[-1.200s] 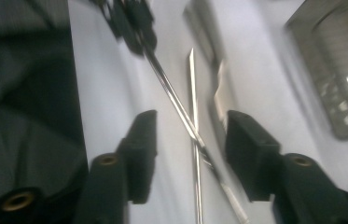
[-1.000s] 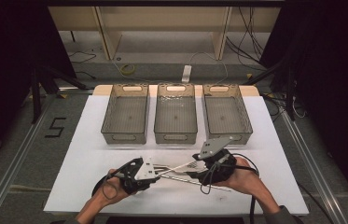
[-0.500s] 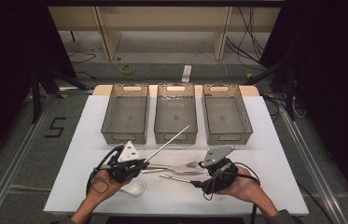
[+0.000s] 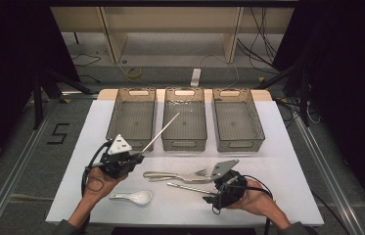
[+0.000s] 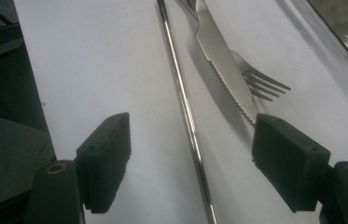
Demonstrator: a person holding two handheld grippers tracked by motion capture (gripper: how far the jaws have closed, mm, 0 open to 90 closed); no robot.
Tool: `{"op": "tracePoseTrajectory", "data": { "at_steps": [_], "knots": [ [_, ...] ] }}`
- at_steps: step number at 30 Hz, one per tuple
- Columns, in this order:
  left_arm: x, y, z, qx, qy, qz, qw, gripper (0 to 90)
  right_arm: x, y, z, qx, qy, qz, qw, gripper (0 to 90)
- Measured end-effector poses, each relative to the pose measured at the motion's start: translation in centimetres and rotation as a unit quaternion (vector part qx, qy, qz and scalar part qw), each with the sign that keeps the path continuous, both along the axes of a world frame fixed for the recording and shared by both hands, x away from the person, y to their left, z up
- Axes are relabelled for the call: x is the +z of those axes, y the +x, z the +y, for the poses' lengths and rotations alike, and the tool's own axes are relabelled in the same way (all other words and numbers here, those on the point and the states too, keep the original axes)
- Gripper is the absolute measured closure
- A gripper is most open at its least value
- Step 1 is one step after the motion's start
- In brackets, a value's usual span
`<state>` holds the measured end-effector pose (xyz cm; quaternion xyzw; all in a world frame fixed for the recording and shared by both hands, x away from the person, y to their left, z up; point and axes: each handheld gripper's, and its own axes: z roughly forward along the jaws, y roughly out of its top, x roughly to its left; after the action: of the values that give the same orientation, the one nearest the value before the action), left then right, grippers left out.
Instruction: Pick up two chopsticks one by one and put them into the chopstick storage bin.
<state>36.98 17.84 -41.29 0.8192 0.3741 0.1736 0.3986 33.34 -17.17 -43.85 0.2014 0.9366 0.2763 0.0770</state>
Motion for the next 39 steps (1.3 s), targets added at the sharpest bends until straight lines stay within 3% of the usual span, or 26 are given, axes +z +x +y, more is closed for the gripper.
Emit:
{"op": "tracePoseTrajectory", "data": {
  "at_steps": [4, 9, 10, 22, 39],
  "knots": [
    [0.4, 1.5, 1.4, 0.028, -0.023, 0.007, 0.9993, 83.5, -0.2, 0.1, 0.0, -0.005, -0.004, 0.002, 1.0000, 28.5],
    [1.1, 2.7, 2.4, 0.053, -0.031, 0.010, 0.9980, 83.6, -0.3, 0.1, -0.1, -0.006, -0.006, 0.007, 0.9999, 28.5],
    [1.3, 3.0, 2.6, 0.057, -0.029, 0.010, 0.9979, 83.5, -0.2, 0.0, 0.0, -0.017, -0.004, 0.016, 0.9997, 28.5],
    [2.9, 8.1, 3.9, 0.099, -0.012, 0.025, 0.9947, 83.5, -0.4, -0.1, 0.2, -0.005, -0.008, 0.019, 0.9998, 28.9],
    [1.9, 12.5, 4.4, 0.143, 0.000, 0.061, 0.9879, 83.5, -0.4, 0.0, 0.1, -0.005, -0.006, 0.022, 0.9997, 28.4]
  ]
}}
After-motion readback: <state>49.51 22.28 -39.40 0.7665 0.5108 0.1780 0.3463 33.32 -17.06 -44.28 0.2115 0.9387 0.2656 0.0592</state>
